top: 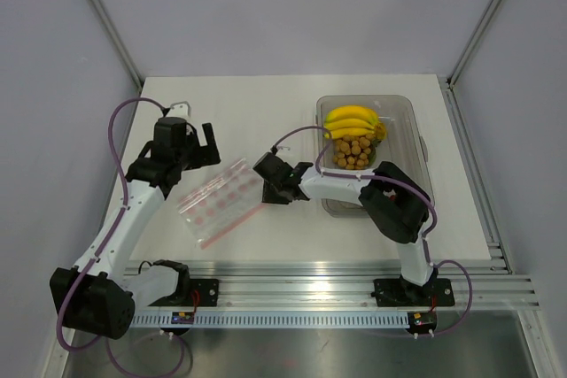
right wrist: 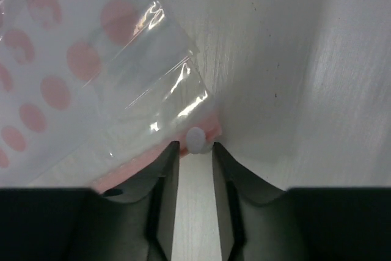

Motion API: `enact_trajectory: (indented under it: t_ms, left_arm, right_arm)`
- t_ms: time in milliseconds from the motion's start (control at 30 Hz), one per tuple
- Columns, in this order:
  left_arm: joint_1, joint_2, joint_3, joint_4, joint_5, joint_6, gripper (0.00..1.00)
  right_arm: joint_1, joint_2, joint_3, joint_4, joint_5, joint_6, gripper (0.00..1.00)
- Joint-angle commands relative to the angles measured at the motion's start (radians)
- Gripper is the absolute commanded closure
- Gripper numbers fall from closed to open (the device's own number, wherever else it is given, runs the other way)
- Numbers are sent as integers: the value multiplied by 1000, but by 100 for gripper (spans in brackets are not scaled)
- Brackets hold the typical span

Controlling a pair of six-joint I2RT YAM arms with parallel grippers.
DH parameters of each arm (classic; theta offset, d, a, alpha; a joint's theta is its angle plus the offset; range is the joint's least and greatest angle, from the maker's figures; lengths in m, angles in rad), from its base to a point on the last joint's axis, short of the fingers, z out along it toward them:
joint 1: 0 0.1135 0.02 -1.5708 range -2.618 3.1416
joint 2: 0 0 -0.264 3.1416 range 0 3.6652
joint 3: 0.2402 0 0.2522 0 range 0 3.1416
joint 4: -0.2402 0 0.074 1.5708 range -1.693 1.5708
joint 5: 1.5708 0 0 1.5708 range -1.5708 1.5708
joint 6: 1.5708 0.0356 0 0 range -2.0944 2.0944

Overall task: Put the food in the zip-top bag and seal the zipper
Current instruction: Pick up the zipper food storage bag at the center of the board.

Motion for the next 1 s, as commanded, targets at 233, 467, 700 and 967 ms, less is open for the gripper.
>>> enact_trajectory:
  t_ms: [233, 467, 700, 967]
  left_arm:
    - [-34, -35, -61, 4, 135, 25, 1]
    - [-115, 11, -77, -7, 182, 30, 2]
    - [-259, 83, -100, 10, 148, -42, 8]
    - [-358, 121, -157, 84, 120, -114, 12]
  right_arm:
    - [-69, -7, 77, -3, 38, -73, 100]
    - [-103, -55, 111, -38, -32, -194, 100]
    - [-133, -66, 146, -97, -71, -234, 100]
    - [-172, -85, 137, -98, -121, -234, 100]
